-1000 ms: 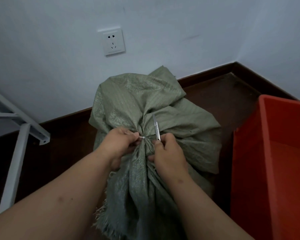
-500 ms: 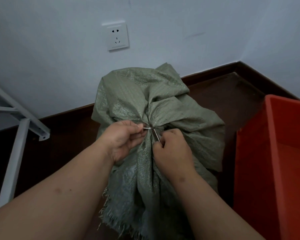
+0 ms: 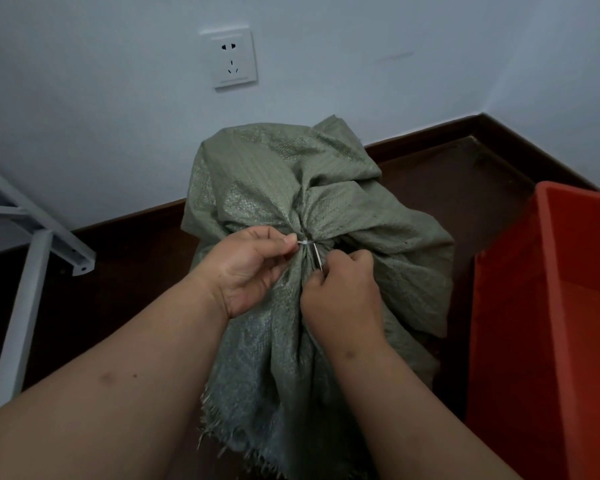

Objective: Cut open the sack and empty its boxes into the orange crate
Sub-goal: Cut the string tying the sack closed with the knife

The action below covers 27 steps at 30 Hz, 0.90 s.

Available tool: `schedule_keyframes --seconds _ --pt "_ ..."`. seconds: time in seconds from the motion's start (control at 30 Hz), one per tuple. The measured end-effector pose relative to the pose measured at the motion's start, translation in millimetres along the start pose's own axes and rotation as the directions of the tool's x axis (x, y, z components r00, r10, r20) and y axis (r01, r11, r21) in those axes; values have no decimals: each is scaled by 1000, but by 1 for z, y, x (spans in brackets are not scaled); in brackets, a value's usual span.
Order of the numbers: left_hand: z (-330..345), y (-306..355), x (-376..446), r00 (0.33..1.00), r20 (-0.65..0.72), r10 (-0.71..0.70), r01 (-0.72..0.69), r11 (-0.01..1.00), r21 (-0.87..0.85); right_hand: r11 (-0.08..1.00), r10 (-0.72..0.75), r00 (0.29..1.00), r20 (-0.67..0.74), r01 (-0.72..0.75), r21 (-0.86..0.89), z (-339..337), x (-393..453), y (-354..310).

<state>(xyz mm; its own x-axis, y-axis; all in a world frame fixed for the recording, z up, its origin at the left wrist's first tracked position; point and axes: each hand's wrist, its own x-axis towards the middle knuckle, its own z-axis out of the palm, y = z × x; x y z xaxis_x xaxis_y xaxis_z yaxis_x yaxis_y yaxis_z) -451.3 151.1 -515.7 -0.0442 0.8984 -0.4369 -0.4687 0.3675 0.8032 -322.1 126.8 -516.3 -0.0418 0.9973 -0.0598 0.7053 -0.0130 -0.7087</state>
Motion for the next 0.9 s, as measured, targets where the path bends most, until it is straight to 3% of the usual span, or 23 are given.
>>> schedule_keyframes --seconds 0.2,0.37,0.6,0.77,0.9 --pt "6 3 0 998 61 32 -31 999 -26 997 62 997 -34 -60 46 -4 9 -8" --pt "3 5 3 999 -18 26 -29 989 -147 999 -7 1000 14 7 -31 -1 -5 -4" --pt "17 0 -1 998 20 63 -65 987 144 999 47 999 15 -46 -21 -9 4 -7" --pt "5 -1 1 999 -17 38 -39 998 -47 1000 -7 1000 21 7 -12 -1 -8 -5" --pt "12 -5 -2 1000 13 20 -21 998 61 1000 -9 1000 -21 10 19 -4 -2 -2"
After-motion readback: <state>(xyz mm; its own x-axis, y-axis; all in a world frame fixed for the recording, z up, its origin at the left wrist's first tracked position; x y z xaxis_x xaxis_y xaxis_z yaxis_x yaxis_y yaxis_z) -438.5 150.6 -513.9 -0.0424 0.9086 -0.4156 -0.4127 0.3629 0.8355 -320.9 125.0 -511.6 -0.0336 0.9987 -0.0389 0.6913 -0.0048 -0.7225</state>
